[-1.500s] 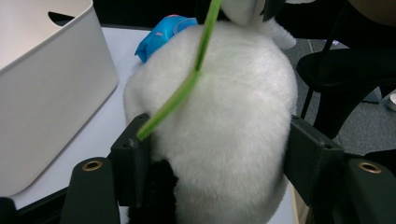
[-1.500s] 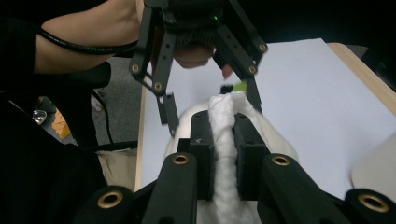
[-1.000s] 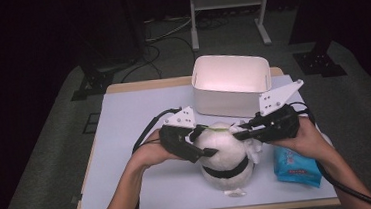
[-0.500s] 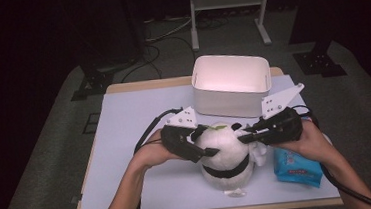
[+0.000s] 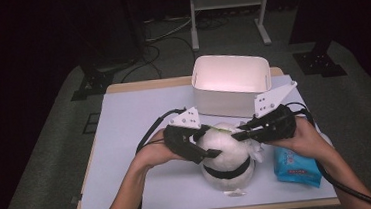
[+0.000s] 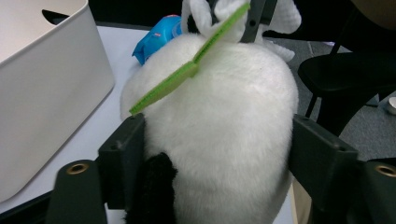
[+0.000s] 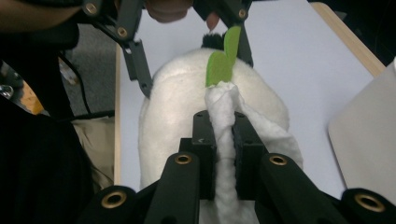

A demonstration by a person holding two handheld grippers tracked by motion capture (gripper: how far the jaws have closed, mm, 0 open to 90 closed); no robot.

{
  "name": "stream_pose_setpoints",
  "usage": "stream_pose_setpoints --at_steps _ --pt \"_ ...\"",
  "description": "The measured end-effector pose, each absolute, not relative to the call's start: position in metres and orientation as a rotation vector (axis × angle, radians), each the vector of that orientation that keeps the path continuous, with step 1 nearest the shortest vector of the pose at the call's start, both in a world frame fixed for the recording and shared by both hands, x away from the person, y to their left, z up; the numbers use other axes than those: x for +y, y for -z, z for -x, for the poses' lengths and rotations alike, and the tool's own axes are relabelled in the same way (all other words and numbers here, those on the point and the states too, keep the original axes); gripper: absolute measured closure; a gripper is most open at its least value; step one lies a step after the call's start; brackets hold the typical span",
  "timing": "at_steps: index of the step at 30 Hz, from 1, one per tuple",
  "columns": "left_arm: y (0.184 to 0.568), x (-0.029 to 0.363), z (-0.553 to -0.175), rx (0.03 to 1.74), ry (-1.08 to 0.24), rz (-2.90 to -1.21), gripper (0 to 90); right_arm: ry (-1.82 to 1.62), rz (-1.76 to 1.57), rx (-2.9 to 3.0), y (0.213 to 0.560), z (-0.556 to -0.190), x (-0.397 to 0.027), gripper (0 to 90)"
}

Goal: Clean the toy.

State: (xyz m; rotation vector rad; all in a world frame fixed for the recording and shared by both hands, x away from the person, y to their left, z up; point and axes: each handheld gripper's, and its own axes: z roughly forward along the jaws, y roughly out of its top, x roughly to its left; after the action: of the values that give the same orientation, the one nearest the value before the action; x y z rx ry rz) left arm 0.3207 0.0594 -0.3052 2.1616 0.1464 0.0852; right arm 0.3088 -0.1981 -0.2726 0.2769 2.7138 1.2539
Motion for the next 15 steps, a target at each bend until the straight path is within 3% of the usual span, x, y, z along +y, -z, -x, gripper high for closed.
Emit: stream_pose_setpoints --at_steps 15 --pt "0.321 0.060 -0.329 0.199 -0.044 -2.188 13.9 -1.271 -0.357 2.712 0.284 -0.311 -0.219 82.5"
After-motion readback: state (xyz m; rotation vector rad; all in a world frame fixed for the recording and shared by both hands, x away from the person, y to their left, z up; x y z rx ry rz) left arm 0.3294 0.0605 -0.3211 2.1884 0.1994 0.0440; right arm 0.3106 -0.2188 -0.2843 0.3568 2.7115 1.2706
